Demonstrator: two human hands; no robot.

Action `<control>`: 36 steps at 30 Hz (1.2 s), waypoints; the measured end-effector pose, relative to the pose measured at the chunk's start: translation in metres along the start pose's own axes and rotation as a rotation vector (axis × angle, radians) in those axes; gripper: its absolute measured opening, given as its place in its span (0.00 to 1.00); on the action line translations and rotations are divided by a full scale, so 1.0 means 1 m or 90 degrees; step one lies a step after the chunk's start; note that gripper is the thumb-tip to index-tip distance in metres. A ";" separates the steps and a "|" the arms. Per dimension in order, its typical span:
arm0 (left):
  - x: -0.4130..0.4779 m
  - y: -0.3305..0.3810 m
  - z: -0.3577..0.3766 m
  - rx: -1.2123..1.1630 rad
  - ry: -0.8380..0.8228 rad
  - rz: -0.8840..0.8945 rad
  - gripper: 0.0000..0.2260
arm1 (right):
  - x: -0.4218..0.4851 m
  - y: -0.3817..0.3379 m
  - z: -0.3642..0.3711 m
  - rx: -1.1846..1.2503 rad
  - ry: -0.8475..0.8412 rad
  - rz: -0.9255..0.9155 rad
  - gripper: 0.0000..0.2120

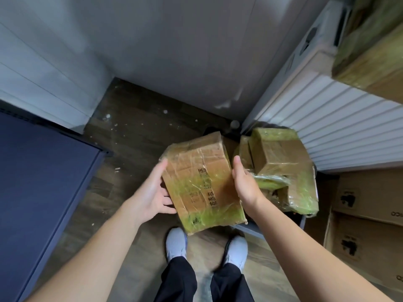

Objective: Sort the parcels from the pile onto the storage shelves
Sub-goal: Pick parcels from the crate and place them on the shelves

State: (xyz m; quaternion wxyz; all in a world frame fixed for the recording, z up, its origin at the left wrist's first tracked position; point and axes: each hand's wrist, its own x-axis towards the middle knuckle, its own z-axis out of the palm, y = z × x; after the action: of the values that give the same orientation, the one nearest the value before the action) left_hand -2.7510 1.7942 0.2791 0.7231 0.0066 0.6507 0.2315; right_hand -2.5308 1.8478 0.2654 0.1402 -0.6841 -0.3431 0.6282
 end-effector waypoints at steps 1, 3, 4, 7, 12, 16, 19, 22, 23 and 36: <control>-0.002 0.001 -0.003 -0.041 -0.024 0.007 0.39 | -0.002 -0.002 0.000 -0.011 0.001 -0.012 0.30; -0.008 0.006 -0.006 -0.070 -0.030 0.031 0.35 | -0.004 -0.002 0.000 -0.019 0.000 -0.029 0.27; -0.011 0.008 -0.007 -0.073 -0.020 0.050 0.29 | -0.004 -0.001 0.001 -0.015 -0.006 -0.032 0.25; -0.015 0.007 -0.007 -0.090 -0.003 0.108 0.16 | -0.003 0.002 0.003 -0.005 -0.027 -0.033 0.13; -0.022 -0.011 -0.015 -0.071 -0.014 0.202 0.29 | -0.002 0.002 0.007 0.027 -0.071 -0.039 0.04; -0.026 -0.015 -0.021 -0.137 -0.021 0.166 0.19 | -0.002 -0.001 0.009 0.078 -0.111 -0.013 0.06; -0.026 -0.015 -0.024 -0.133 -0.023 0.068 0.26 | -0.002 0.000 0.007 0.033 -0.077 -0.049 0.05; -0.026 -0.020 -0.023 -0.159 -0.018 0.070 0.18 | -0.005 -0.002 0.010 -0.048 -0.025 -0.114 0.07; -0.026 -0.022 -0.023 -0.173 -0.010 0.084 0.18 | -0.005 -0.002 0.011 -0.076 -0.007 -0.123 0.09; -0.015 -0.034 -0.005 -0.019 0.121 0.274 0.20 | -0.009 -0.011 0.022 0.053 -0.122 -0.027 0.20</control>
State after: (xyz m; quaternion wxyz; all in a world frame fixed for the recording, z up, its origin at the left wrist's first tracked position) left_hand -2.7455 1.7570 0.2815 0.5925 0.1122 0.6961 0.3896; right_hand -2.5545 1.8449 0.2760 0.1484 -0.6070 -0.3430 0.7014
